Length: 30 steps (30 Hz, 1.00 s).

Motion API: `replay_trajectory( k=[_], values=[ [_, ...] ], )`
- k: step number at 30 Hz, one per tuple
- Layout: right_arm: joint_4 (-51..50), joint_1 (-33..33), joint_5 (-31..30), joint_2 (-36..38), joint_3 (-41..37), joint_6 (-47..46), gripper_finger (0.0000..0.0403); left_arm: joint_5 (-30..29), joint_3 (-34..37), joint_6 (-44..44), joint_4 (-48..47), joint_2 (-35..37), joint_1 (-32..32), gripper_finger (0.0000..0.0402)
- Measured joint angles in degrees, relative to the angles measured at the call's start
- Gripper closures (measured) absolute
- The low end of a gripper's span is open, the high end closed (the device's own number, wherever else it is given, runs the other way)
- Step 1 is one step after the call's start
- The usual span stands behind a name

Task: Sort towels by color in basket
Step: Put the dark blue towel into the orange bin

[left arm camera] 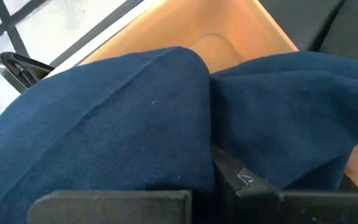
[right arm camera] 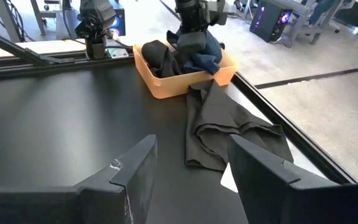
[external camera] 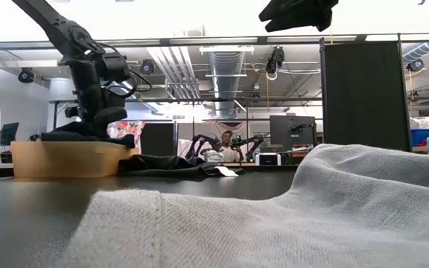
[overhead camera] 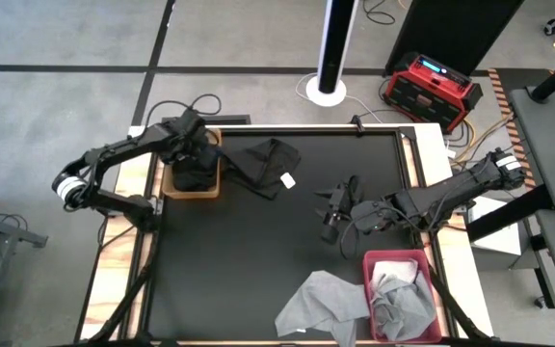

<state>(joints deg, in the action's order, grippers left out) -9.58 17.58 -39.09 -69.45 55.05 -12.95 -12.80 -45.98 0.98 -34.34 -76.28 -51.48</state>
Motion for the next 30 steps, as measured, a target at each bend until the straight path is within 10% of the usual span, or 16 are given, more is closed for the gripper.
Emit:
replay_trajectory(
  k=[20, 30],
  values=[
    [-0.15, 0.0, 0.0, 0.0, 0.0, 0.05, 0.0213, -1.46, -13.62, 1.87, -18.04, 2.32, 0.57, 0.0203],
    [-0.33, 0.0, 0.0, -0.02, -1.0, -0.04, 0.0213, -24.8, -19.77, 1.8, -18.54, 1.77, 0.1, 0.0383]
  ],
)
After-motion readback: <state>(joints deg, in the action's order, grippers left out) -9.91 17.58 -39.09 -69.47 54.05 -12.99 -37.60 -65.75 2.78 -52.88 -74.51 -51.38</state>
